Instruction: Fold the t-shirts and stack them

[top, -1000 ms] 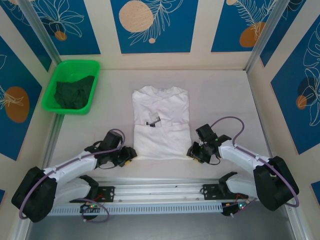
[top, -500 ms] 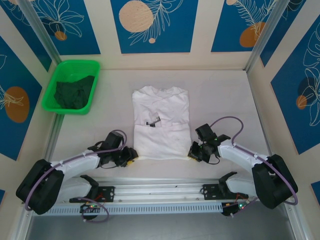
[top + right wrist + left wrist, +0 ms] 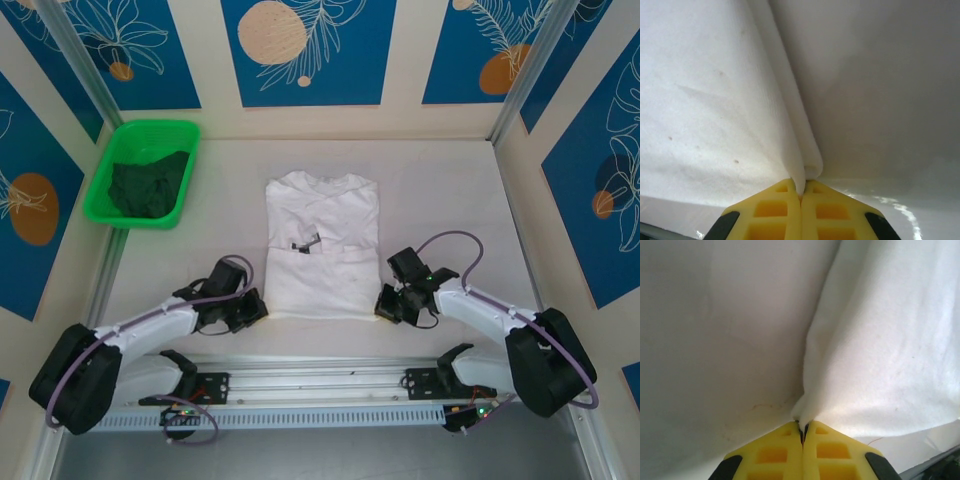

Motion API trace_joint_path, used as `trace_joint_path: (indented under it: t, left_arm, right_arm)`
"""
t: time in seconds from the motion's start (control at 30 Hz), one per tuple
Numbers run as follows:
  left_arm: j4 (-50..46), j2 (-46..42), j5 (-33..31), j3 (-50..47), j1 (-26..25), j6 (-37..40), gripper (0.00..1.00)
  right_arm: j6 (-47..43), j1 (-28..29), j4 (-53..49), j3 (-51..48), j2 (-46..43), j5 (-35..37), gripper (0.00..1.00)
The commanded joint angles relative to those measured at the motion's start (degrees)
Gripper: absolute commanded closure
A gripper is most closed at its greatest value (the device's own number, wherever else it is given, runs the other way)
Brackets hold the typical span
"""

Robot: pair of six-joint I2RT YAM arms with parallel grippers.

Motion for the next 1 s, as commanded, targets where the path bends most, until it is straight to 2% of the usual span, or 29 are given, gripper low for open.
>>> trace_joint_path:
  t: [0.0,0.17,0.33,0.43,0.53,0.63,0.7,0.83,0.97]
  left_arm:
    - [-11.3,-3.3,-4.8,2.6,-0.2,7.2,1.0]
    - [-17.8,-7.8,0.8,1.6,-0.9,8.4,1.0]
    - [-26.2,-16.5,5.6,0.5,-2.2,7.0,1.0]
    - [-29.0,-22.3,11.0,0.9,-2.3,6.0,1.0]
    - [-32.7,-25.0,12.5,3.8,-2.3,6.1,1.0]
    - [-34.3,-26.6,10.8,7.5,-2.2,5.4,1.0]
    - [-32.0,-26.4,11.3,9.5,-2.1,3.5,1.0]
    - [-25.5,-20.1,12.1,16.1,0.5,4.2,1.0]
    - [-21.8,-11.0,12.3,23.3,6.5,7.7,1.0]
  right_arm:
    - [-0.5,3.6,-5.9,2.4,-0.3,1.3,1.0]
    - [2.6,11.1,-10.2,2.8,-1.0,2.0,1.0]
    - [7.3,19.4,-14.0,2.0,-4.1,1.4,1.0]
    - [9.0,23.4,-16.9,2.8,-5.8,1.3,1.0]
    - [9.6,25.4,-19.0,4.4,-8.5,1.6,1.0]
    - [9.7,25.0,-21.1,6.8,-11.9,3.7,1.0]
    - [9.4,23.4,-22.5,9.2,-13.8,5.5,1.0]
    - [5.2,15.8,-22.4,15.0,-15.7,6.1,1.0]
    - [0.3,6.6,-19.7,20.9,-12.2,4.1,1.0]
